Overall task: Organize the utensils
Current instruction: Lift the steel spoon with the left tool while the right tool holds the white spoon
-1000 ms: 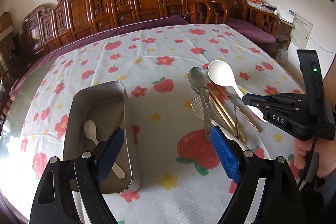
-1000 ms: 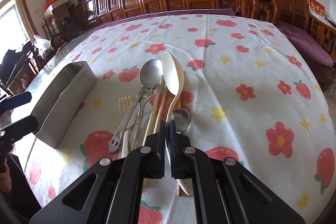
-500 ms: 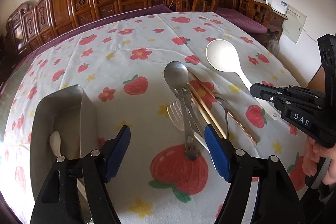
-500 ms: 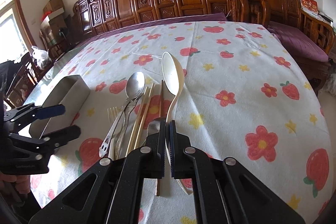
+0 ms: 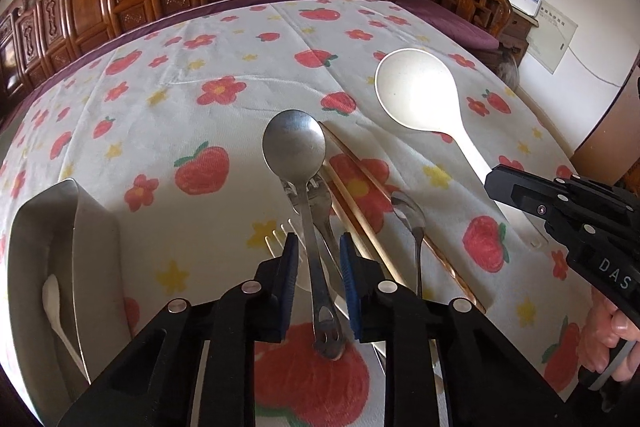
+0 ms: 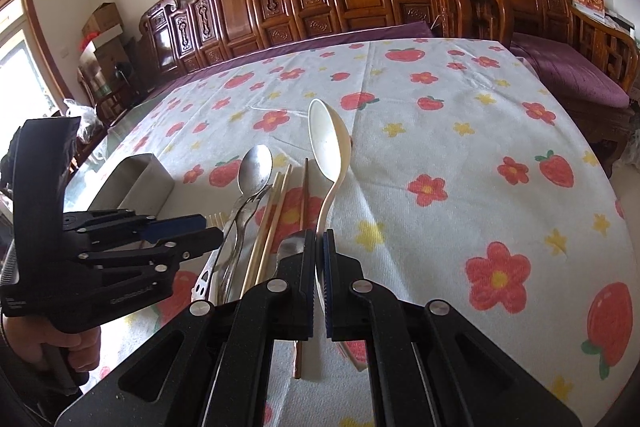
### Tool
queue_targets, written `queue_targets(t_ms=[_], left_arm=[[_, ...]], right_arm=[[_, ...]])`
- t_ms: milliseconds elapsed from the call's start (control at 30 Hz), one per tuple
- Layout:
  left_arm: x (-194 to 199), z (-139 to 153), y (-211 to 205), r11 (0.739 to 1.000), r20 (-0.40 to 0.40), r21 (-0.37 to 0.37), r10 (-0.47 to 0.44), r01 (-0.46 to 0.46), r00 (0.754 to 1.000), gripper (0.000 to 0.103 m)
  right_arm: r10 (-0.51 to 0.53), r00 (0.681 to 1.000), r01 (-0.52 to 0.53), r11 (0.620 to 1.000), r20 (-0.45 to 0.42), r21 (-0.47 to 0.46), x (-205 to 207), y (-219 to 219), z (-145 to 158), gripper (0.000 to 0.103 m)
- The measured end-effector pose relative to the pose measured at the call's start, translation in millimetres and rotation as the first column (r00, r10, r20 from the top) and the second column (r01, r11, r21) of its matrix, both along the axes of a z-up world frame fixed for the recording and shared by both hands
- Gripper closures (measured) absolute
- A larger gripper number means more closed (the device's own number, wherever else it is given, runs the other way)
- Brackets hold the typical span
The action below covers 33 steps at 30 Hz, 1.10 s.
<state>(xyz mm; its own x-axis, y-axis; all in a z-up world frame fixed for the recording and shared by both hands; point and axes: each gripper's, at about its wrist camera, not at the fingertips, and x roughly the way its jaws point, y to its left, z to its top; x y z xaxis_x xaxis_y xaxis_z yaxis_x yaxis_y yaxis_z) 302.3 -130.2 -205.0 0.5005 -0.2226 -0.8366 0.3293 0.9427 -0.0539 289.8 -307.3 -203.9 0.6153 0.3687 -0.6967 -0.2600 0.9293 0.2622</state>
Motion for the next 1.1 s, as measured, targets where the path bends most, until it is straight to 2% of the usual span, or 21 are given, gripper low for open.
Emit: queue_targets(t_ms=[233,400,533,1100], left_arm=[[9,-15,-2,0.999,-0.033,0.044,0.018,-0.016,0.999,0.086],[11,-20,-1,0.998,-0.035,0.053,0.026,-0.024,0.999,0.096],[10,-19,0,0.998,-0.033,0.053,0.019,-0.017,0.999,0.097],[-12,27,6,0.999,0.075,0.051,0.0,-0.004,0.997,0.097]], right_arm=[[0.0,1.0,0.0,1.0,-0.001,0.01,2,0,1,0.098],[0.005,1.0,-0.005,1.0,-0.001,0.015,1,1,1,0.098],[0.007,1.0,-0.007,1.0,0.0,0.016,1,1,1,0.098],[0.017,1.0,-0.017,1.0,0.007,0.007,-2,11,2,0.099]])
